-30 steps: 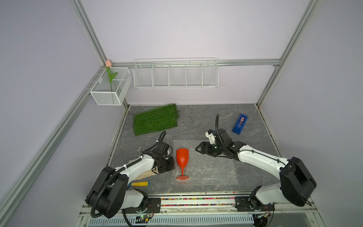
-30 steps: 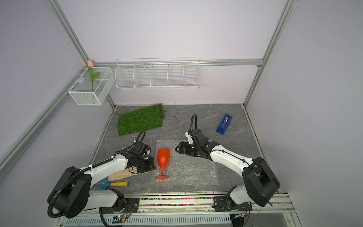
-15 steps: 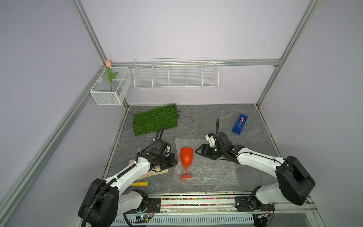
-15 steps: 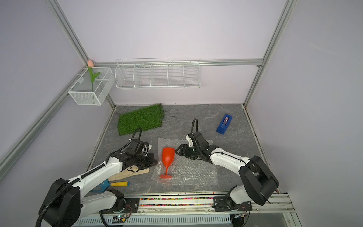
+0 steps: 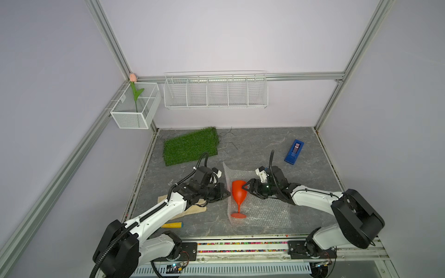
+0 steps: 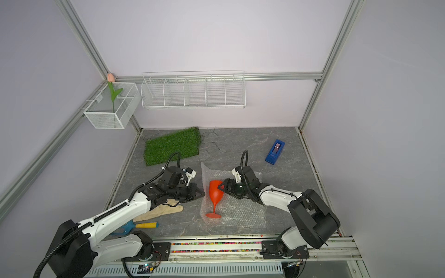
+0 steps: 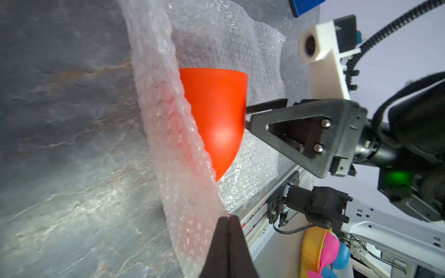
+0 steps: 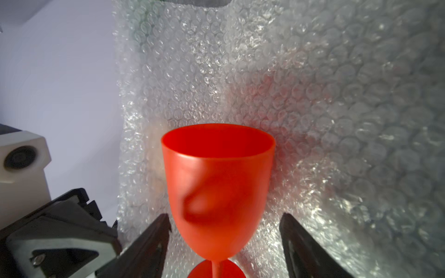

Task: Wrap wine glasses in bubble wrap
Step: Wrap the wine glass in bubble wrap.

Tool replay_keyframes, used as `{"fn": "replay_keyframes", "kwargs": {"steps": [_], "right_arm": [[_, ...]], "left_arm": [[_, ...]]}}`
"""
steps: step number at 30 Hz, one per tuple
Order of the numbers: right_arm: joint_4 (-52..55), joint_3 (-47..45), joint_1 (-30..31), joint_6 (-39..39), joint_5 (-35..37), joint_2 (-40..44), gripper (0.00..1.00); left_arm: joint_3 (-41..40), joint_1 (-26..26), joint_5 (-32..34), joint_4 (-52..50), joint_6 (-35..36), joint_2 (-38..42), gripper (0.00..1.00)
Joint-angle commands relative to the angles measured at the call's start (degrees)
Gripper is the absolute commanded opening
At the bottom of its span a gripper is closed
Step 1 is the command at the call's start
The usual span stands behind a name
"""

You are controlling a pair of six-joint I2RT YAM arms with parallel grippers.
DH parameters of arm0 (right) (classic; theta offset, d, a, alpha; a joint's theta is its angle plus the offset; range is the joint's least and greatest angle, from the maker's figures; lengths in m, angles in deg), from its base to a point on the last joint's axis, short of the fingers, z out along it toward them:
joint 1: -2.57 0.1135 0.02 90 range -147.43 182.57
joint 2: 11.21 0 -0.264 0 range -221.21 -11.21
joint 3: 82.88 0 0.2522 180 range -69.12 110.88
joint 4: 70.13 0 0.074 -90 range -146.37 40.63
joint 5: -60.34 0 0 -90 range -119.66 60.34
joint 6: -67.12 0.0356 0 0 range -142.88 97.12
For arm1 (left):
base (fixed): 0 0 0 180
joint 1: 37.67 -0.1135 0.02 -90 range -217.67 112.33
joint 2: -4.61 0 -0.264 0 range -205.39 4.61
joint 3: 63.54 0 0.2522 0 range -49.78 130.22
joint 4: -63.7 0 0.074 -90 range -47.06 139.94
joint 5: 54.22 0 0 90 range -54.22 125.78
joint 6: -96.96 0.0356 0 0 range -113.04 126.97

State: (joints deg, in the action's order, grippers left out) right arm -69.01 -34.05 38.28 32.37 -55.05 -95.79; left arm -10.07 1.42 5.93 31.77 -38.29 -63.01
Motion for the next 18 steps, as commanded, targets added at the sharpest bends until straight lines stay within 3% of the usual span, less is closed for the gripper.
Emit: {"fn": "replay_keyframes", "kwargs": {"steps": [1, 14, 18], "right_arm": [[-2.1, -1.3, -0.6, 1.0, -0.8, 0.0, 0.75], [-0.7, -5.6, -5.0, 0.9, -1.1, 5.5, 0.73], [9.4, -4.5, -6.5, -2.9, 2.4, 11.2, 0.71]], "left_arm": [[2.1, 2.3, 0.2, 3.8, -2.7, -2.2, 0.00], [6.8, 11.8, 1.0, 13.8, -7.8, -13.5, 0.00], [7.5, 12.9, 1.4, 15.3, -8.3, -16.0, 0.00]]}}
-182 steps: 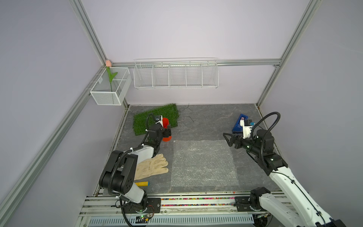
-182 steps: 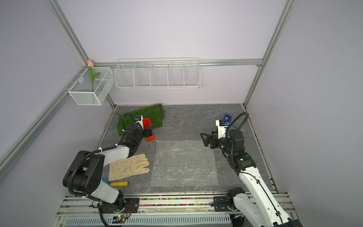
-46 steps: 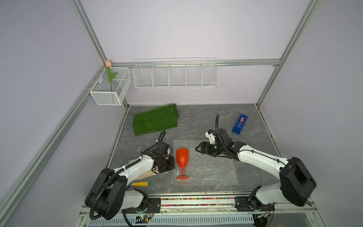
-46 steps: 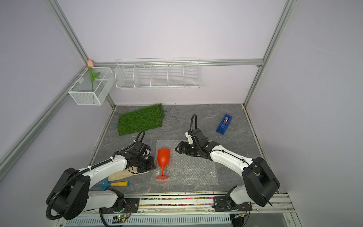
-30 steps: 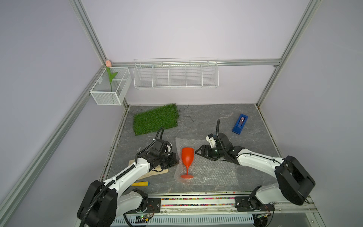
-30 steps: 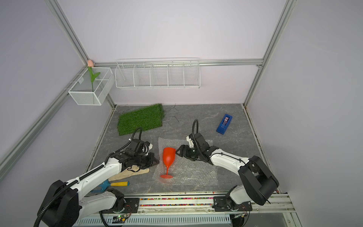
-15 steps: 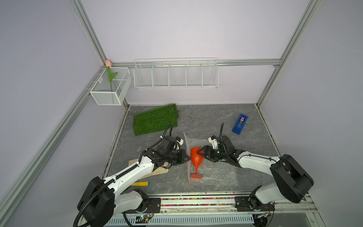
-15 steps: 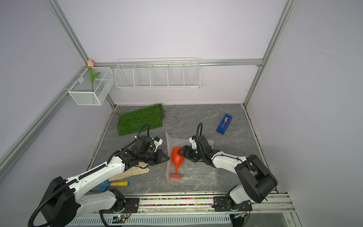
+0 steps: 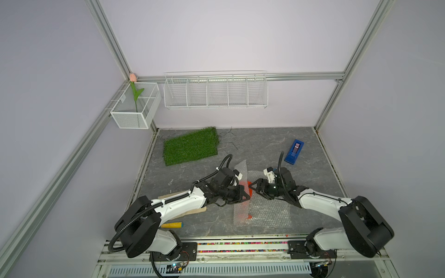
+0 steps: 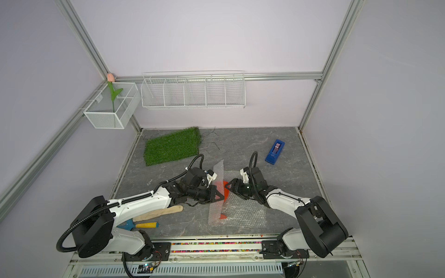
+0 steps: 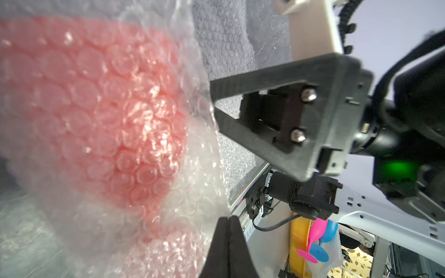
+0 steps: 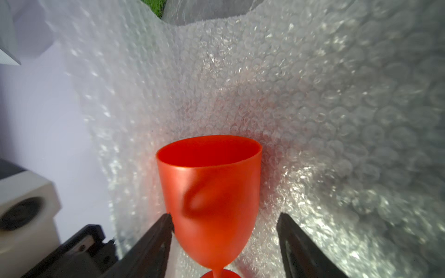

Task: Wrap wine glasses in bubble wrap
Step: Wrap the wine glass in bubble wrap.

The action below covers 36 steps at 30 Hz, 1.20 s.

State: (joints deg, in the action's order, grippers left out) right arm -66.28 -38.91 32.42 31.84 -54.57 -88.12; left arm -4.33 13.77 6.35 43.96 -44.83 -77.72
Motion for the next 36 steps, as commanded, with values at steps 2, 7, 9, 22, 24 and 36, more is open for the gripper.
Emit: {"fn": "replay_keyframes", "kwargs": {"steps": [2, 7, 9, 22, 24, 36], "right_arm": [[11.1, 1.0, -1.0, -3.9, 3.7, 6.4, 0.71], [14.6, 1.2, -1.7, -4.6, 2.3, 10.9, 0.69], [13.7, 1.6, -1.7, -4.4, 0.5, 10.8, 0.68], [11.5, 4.1, 1.4, -6.5, -3.5, 5.0, 0.55], [11.7, 4.2, 1.8, -6.8, -2.9, 4.5, 0.53], [15.8, 5.4, 2.9, -10.1, -1.5, 4.9, 0.34]], "left_arm": [[2.0, 0.9, 0.7, 3.9, -2.0, -2.5, 0.00], [1.8, 1.5, -0.2, 5.9, -2.2, -5.0, 0.00], [1.8, 2.0, -0.4, 6.7, -2.3, -5.6, 0.00], [2.5, 3.0, -2.5, 10.8, -2.6, -8.9, 0.00], [2.5, 3.0, -2.6, 11.5, -2.8, -9.1, 0.00], [2.5, 3.1, -2.2, 12.1, -3.4, -10.2, 0.00]]}}
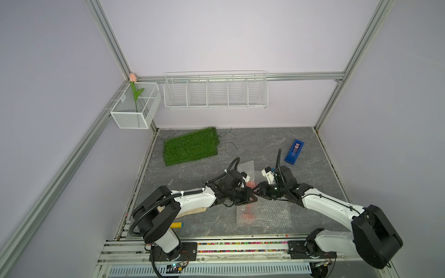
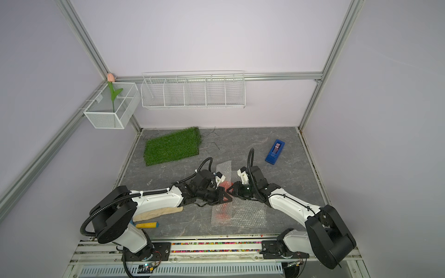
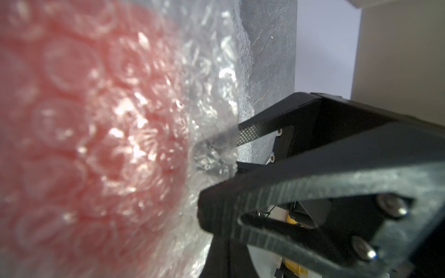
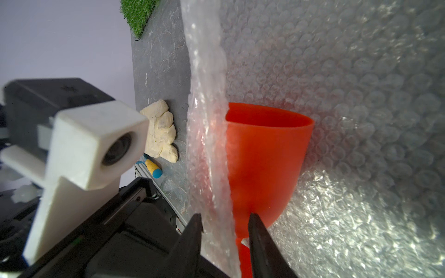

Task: Wrap wine glasses in bubble wrap
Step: Wrap the wine glass in bubble wrap.

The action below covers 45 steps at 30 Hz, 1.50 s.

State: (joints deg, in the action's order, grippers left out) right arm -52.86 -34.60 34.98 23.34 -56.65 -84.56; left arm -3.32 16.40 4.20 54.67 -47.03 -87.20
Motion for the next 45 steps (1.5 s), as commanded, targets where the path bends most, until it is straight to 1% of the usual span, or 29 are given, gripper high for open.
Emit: {"fn": "replay_keyframes", "kwargs": {"steps": [1, 8, 14, 15, 18, 21, 25, 28, 30, 33, 36, 38, 41, 45], "right_arm": [[2.9, 1.1, 0.3, -1.9, 0.8, 1.6, 0.32], [6.9, 1.7, 0.5, -4.1, 3.2, 2.8, 0.21], [6.0, 1.4, 0.5, -4.6, 2.8, 1.8, 0.09], [5.8, 1.3, 0.5, -4.5, 2.8, 1.6, 0.07], [6.4, 1.3, 0.5, -4.8, 3.6, 1.7, 0.07], [8.1, 1.3, 0.4, -5.4, 5.3, 2.4, 0.07], [11.2, 0.6, 0.4, -6.5, 8.8, 4.0, 0.07], [12.0, -0.4, 0.5, -6.9, 10.7, 5.1, 0.07], [12.0, -1.2, 0.5, -6.8, 11.7, 5.5, 0.07], [11.5, -1.9, 0.4, -6.8, 12.7, 5.1, 0.07], [10.4, -2.4, 0.5, -6.8, 13.1, 3.7, 0.07], [10.0, -2.5, 0.5, -6.5, 13.1, 2.9, 0.07], [7.7, -3.7, 0.5, -5.3, 12.8, 2.5, 0.07], [5.7, -4.0, 0.4, -4.7, 12.9, 1.2, 0.07]], "left_arm": [[1.6, 0.4, -0.2, 1.4, -1.2, -0.9, 0.00], [2.4, 0.5, 0.6, -0.1, -0.5, -0.9, 0.00], [3.2, 0.4, 0.1, -0.2, -0.2, -0.3, 0.00], [3.3, 0.5, 0.1, -0.3, -0.2, 0.0, 0.01], [4.4, 0.4, 0.6, -2.6, 0.8, 0.8, 0.17], [6.5, 0.4, 2.4, -7.6, 3.4, 3.2, 0.33], [9.0, 0.0, 8.3, -14.9, 7.8, 7.9, 0.59], [9.0, -1.3, 12.8, -18.0, 10.3, 10.6, 0.78], [8.1, -2.8, 14.6, -18.3, 11.0, 11.6, 0.87], [6.6, -5.1, 16.2, -17.6, 11.9, 12.0, 0.93], [6.4, -5.8, 20.7, -20.1, 13.5, 12.4, 0.92], [5.3, -5.8, 22.6, -18.9, 13.6, 13.3, 0.92], [3.6, -5.8, 22.0, -16.2, 14.3, 13.1, 0.93], [2.3, -5.9, 19.6, -14.2, 14.3, 10.0, 0.94]]}}
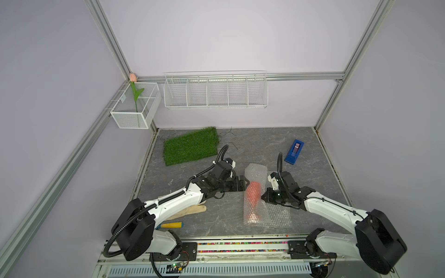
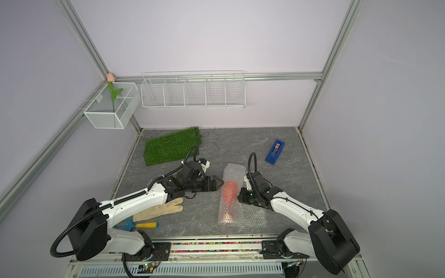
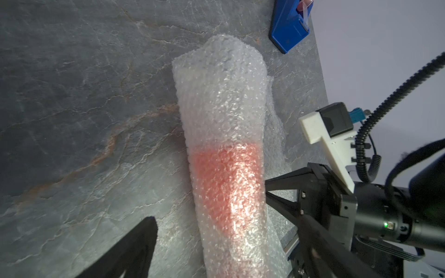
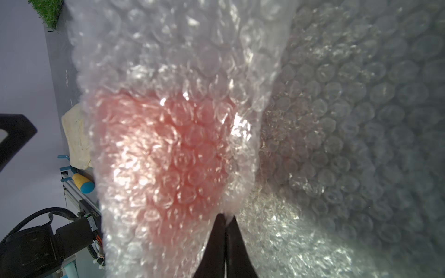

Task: Wrap wine glasses in bubble wrap
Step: Wrap the wine glass in bubble wrap.

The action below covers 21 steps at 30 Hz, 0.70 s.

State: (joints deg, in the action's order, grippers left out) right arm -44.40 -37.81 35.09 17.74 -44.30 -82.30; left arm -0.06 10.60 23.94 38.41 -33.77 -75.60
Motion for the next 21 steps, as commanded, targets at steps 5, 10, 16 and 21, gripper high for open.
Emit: {"fn": "replay_keyframes", "kwargs": {"steps": [5, 10, 16, 21], "right_arm": [[-5.3, -1.5, 0.4, 1.7, 0.5, -3.6, 0.07], [-7.5, -2.5, 0.4, 2.3, 0.7, -4.6, 0.07], [-9.2, -3.9, 0.4, 2.6, 1.9, -5.4, 0.07], [-11.3, -4.2, 0.7, 3.3, 1.4, -7.1, 0.07]], "left_arm": [[-1.2, -1.2, -6.9, 4.5, 0.3, -5.3, 0.95], [-1.3, -1.2, -10.4, 5.0, 0.4, -7.3, 1.00], [-2.9, -1.4, -11.3, 7.6, 0.3, -7.3, 1.00], [-3.1, -1.7, -12.5, 9.8, -0.1, -9.2, 1.00]]}}
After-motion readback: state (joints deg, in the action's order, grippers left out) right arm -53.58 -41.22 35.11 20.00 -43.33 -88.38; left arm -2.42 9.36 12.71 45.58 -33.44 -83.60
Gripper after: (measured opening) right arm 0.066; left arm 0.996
